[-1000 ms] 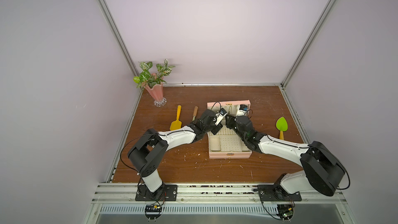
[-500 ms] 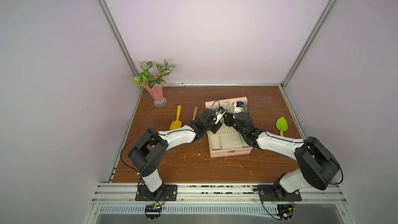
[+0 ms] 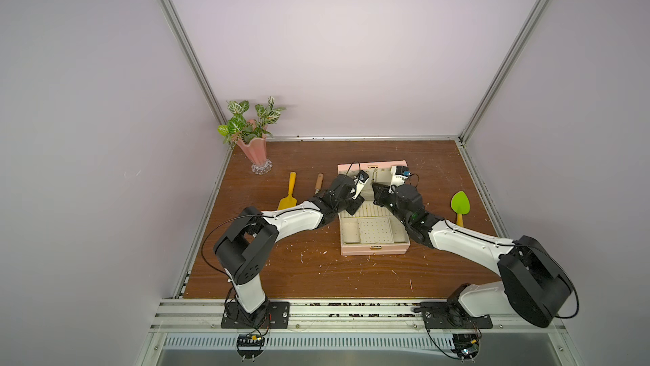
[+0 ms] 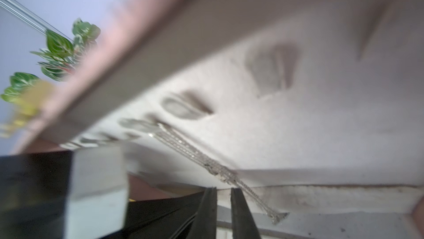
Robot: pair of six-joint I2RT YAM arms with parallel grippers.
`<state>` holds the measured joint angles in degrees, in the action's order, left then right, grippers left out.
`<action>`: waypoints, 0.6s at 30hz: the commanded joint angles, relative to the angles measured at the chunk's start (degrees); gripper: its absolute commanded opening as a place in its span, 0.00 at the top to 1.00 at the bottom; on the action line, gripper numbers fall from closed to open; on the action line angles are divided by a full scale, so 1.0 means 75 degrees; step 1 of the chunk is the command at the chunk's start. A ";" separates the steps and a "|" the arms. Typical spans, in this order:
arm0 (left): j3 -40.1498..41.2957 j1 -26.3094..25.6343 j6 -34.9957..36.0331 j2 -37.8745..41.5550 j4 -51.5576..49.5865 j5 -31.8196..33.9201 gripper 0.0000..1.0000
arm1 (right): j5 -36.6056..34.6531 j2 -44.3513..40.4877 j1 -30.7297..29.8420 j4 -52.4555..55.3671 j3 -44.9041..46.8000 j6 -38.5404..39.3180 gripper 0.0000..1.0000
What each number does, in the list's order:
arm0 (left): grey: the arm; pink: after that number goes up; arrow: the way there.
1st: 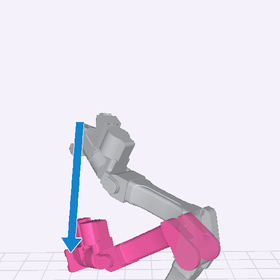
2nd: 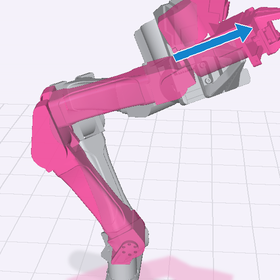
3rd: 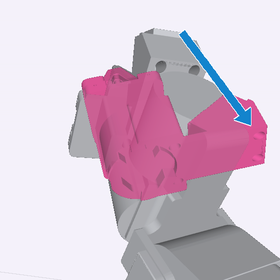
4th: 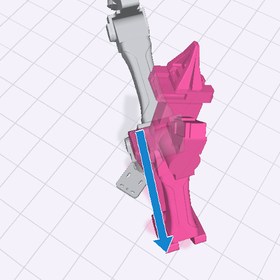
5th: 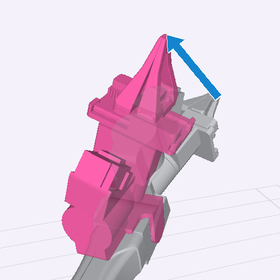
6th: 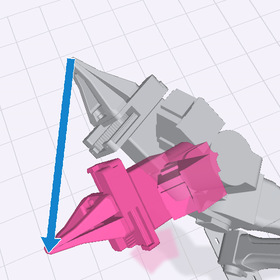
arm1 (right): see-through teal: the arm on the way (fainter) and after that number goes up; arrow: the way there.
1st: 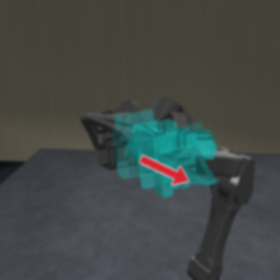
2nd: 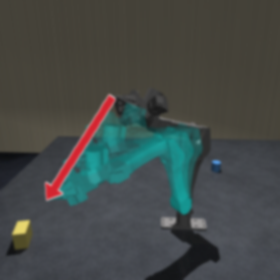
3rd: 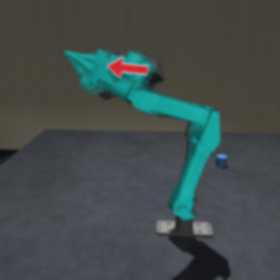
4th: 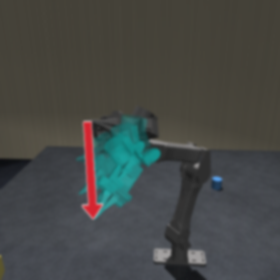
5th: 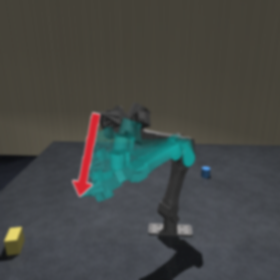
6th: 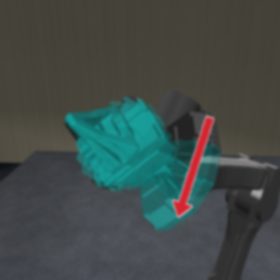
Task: Put jewelry chain into jewelry box
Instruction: Adjust the necklace in the storage slot.
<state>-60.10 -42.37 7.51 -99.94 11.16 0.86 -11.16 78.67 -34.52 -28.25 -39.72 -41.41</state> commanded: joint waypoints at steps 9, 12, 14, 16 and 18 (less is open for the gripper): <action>-0.0227 0.0048 -0.0236 -0.0093 0.0168 -0.0440 0.99 | 0.0022 -0.0058 -0.0294 0.0258 -0.0225 -0.0487 0.75; -0.0218 0.0048 -0.0216 -0.0072 0.0149 -0.0443 0.99 | 0.0043 0.0181 -0.0350 -0.0325 -0.0104 -0.0677 0.70; -0.0211 0.0048 -0.0212 -0.0052 0.0143 -0.0441 0.99 | 0.0020 0.0338 -0.0374 -0.0472 -0.0138 -0.0690 0.69; -0.0211 0.0048 -0.0198 -0.0040 0.0141 -0.0438 0.99 | -0.0064 0.0463 -0.0369 -0.0624 -0.0152 -0.0718 0.69; -0.0196 0.0048 -0.0186 -0.0034 0.0159 -0.0430 0.99 | -0.0245 0.0537 -0.0372 -0.0668 -0.0142 -0.0775 0.67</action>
<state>-60.16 -42.30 7.44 -99.96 11.14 0.64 -11.03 82.52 -37.12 -29.12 -39.75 -46.02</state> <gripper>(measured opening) 0.053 0.331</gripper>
